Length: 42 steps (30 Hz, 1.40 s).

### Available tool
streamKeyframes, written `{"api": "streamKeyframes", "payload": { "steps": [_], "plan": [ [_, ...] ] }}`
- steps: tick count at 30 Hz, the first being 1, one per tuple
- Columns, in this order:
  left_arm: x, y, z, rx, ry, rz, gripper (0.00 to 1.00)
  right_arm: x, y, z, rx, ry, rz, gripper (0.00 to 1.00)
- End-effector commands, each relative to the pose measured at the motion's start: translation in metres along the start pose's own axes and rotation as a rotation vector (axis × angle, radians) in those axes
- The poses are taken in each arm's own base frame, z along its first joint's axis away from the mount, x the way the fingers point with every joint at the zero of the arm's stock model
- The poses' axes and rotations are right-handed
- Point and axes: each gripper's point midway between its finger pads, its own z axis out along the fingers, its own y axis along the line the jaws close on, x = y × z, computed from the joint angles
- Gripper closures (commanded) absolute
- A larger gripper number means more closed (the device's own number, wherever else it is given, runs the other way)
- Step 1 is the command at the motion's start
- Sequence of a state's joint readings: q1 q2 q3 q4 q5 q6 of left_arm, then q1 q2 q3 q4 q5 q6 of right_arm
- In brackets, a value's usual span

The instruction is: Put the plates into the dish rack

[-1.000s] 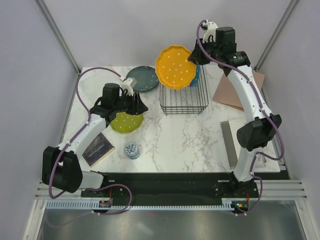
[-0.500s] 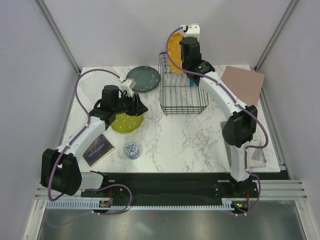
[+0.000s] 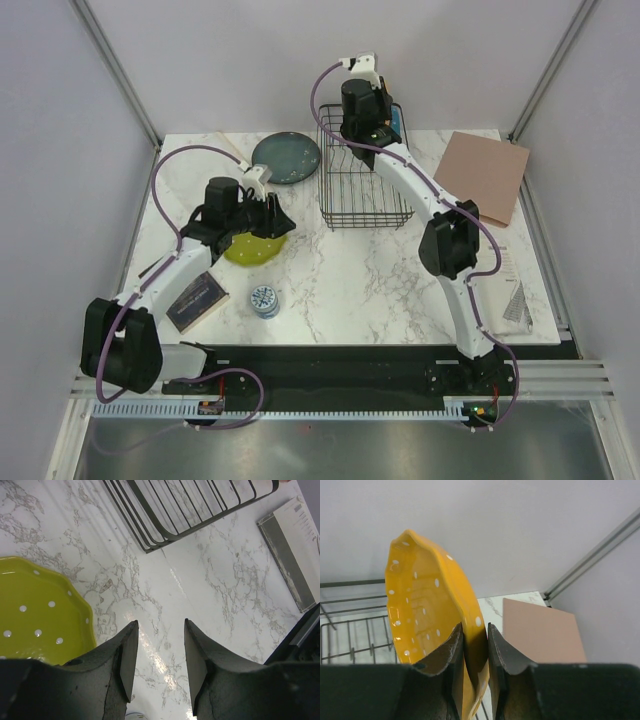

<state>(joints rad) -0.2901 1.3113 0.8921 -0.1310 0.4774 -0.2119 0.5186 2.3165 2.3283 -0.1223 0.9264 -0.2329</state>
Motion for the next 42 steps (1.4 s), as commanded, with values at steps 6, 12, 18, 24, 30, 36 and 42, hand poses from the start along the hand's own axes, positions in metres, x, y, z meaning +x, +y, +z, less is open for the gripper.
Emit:
{"api": "streamKeyframes", "payload": {
  "steps": [6, 12, 18, 24, 30, 36, 42],
  "plan": [
    [-0.011, -0.009, -0.005, 0.029, -0.067, 0.008, 0.51, -0.049, -0.044, -0.004, 0.176, -0.093, 0.083, 1.0],
    [-0.009, -0.009, -0.005, 0.03, -0.065, 0.004, 0.51, -0.032, -0.037, 0.001, 0.204, -0.067, 0.027, 1.0],
    [-0.007, -0.008, -0.005, 0.03, -0.063, 0.002, 0.51, -0.021, -0.03, 0.007, 0.211, -0.056, -0.008, 1.0],
    [-0.006, -0.008, -0.004, 0.028, -0.063, 0.003, 0.51, -0.009, -0.023, 0.01, 0.219, -0.046, -0.045, 1.0],
    [-0.006, -0.006, -0.003, 0.027, -0.063, -0.001, 0.51, -0.047, -0.034, 0.004, 0.195, -0.14, 0.015, 1.0],
    [-0.006, -0.006, -0.001, 0.033, -0.067, -0.009, 0.51, -0.067, -0.043, 0.001, 0.207, -0.206, -0.016, 1.0],
    [-0.003, -0.006, 0.0, 0.035, -0.067, -0.012, 0.51, -0.068, -0.04, 0.001, 0.198, -0.218, -0.042, 1.0]
  ]
}}
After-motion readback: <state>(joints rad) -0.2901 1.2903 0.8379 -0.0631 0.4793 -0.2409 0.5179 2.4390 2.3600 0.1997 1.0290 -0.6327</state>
